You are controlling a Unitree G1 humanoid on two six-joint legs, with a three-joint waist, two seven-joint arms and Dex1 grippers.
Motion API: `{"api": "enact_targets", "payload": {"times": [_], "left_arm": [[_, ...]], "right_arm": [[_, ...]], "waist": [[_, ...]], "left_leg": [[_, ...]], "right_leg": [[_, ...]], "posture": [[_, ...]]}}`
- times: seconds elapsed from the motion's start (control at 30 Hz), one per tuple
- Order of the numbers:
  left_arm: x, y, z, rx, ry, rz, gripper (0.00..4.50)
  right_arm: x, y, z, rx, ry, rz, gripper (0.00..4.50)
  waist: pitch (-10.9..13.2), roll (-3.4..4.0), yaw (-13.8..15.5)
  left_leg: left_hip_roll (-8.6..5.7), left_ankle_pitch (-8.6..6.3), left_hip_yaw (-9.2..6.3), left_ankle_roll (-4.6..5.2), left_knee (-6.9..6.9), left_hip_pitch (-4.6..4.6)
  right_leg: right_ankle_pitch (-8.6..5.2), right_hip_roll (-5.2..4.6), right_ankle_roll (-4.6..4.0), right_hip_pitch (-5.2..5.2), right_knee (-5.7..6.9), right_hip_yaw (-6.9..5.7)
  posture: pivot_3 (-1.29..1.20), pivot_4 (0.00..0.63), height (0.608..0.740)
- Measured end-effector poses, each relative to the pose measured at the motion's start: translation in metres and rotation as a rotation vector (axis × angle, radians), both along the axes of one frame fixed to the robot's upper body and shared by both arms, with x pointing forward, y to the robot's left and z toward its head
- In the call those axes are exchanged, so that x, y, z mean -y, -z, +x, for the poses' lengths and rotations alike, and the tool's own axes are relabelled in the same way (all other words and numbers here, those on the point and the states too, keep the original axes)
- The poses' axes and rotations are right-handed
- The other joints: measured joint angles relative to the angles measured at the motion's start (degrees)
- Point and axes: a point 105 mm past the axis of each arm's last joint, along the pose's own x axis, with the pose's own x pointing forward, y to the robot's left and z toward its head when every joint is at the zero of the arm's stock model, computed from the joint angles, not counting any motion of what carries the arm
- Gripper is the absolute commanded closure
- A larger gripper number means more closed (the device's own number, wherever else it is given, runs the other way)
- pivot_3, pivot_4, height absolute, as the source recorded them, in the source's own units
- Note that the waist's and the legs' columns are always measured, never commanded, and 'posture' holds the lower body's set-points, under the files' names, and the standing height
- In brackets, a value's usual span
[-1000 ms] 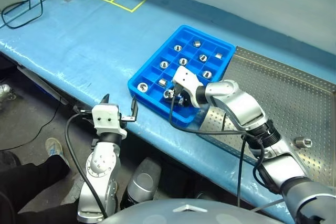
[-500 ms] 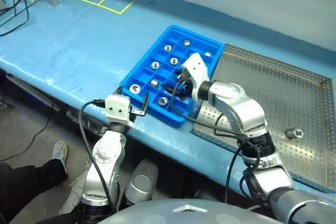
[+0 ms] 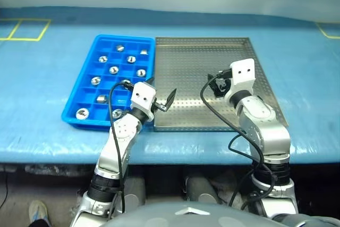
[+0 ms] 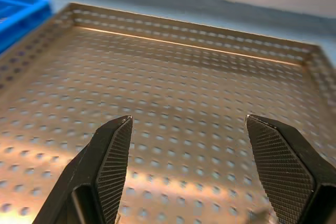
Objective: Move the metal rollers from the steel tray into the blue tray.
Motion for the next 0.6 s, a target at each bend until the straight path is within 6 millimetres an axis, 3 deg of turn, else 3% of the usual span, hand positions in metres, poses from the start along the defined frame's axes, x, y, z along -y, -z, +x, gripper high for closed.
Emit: {"api": "enact_targets", "payload": {"times": [0.23, 0.6], "left_arm": [[0.002, 0.002, 0.002, -0.004, 0.029, 0.018, 0.00], [0.002, 0.005, 0.000, -0.011, 0.025, 0.015, 0.00]], "right_arm": [[0.004, 0.005, 0.004, -0.009, 0.065, 0.073, 0.86], [0.014, 0.019, 0.025, -0.065, 0.209, 0.161, 0.86]], "waist": [[0.02, -0.02, -4.33], [0.02, -0.03, -6.46]], "left_leg": [[-0.15, 0.20, 0.18, 0.21, 0.06, 0.39], [-0.33, 0.40, 0.43, 0.44, 0.04, 0.41]], "right_leg": [[-0.37, 0.03, 0.18, 0.09, 0.63, 0.44], [-0.14, -0.01, 0.55, 0.10, 0.62, 0.90]], "posture": [[-0.16, 0.150, 0.740], [-0.12, 0.150, 0.740]]}}
